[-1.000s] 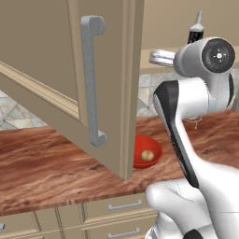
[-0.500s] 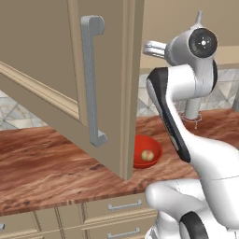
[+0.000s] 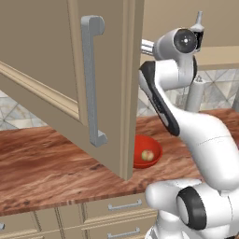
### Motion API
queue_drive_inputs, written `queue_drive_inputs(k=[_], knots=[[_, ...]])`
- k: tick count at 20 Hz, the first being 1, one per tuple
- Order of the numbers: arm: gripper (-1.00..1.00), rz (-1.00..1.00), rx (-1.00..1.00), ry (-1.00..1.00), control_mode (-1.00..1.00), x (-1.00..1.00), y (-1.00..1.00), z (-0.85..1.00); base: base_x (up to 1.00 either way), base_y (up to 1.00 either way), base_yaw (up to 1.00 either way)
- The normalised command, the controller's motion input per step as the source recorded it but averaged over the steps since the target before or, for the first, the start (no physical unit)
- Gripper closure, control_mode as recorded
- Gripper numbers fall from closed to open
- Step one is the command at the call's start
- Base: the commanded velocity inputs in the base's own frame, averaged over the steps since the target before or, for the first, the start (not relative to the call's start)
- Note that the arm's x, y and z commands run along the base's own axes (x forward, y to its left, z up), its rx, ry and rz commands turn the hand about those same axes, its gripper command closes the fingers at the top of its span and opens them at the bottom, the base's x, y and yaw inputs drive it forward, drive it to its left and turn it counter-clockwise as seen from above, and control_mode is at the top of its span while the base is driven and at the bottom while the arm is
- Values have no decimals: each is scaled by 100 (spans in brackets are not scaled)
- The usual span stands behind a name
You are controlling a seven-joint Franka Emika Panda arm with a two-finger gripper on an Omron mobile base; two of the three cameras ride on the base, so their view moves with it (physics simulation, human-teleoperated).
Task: Open the cabinet. Pick the apple and peach from the cabinet and place them into the bowl. Then close the cabinet.
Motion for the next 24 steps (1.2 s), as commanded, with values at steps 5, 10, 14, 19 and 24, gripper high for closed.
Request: queue_drive_inputs(k=[5,10,14,19,24], knots=[[-100,13,7,3,-100,100,20,-21,0,0,0],[-100,2,3,8,-100,100,0,0,0,0,0],[-100,0,0,17,-100,89,7,0,0,0,0],[-100,0,0,13,-100,32,10,0,0,0,0],[-100,0,0,0,-100,5,0,-12,0,0,0]])
